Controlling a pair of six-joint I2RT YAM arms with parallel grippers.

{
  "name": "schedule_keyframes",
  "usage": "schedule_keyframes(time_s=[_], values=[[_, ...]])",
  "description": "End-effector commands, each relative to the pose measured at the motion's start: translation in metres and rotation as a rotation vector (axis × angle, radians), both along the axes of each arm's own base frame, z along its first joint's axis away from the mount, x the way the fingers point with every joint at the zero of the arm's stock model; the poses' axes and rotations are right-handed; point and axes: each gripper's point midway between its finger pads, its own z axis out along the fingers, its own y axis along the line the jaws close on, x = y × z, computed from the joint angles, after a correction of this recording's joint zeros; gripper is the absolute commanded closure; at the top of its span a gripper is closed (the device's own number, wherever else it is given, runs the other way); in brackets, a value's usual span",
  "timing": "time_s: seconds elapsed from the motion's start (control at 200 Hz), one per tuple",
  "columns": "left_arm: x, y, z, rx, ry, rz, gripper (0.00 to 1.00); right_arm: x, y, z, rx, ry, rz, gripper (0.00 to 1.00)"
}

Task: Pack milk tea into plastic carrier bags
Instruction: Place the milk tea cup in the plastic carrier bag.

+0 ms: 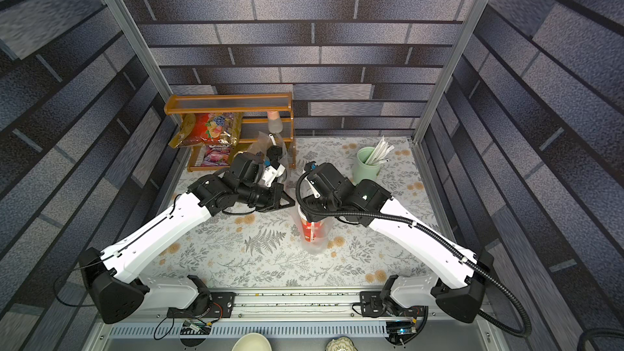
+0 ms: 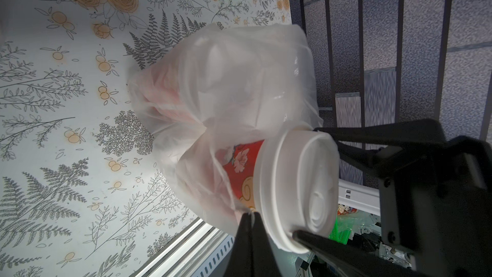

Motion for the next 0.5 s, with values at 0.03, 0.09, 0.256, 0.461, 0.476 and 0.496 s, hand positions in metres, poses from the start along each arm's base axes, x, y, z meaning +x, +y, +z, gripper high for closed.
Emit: schedule_keyframes(time_s=[0.03, 0.09, 0.256, 0.461, 0.476, 0.496], values=[[0.001, -0.006, 0.025, -0.056, -0.035, 0.000, 1.00, 0.000, 0.007, -0.003, 0.015, -0.049, -0.004, 0.62], [0.001, -0.006, 0.028, -0.063, -0.039, 0.001, 1.00, -0.002, 0.009, -0.011, 0.007, -0.042, 0.002, 0.62], [0.003, -0.007, 0.028, -0.062, -0.038, 0.005, 1.00, -0.006, 0.012, -0.035, -0.006, -0.033, 0.001, 0.62], [0.002, -0.006, 0.030, -0.062, -0.043, 0.010, 1.00, -0.009, 0.016, -0.059, -0.006, -0.032, 0.012, 0.60], [0.002, -0.006, 0.030, -0.061, -0.043, 0.009, 1.00, -0.009, 0.015, -0.061, -0.006, -0.035, 0.013, 0.59], [0.002, -0.006, 0.031, -0.062, -0.044, 0.009, 1.00, -0.010, 0.016, -0.063, -0.005, -0.034, 0.015, 0.59]])
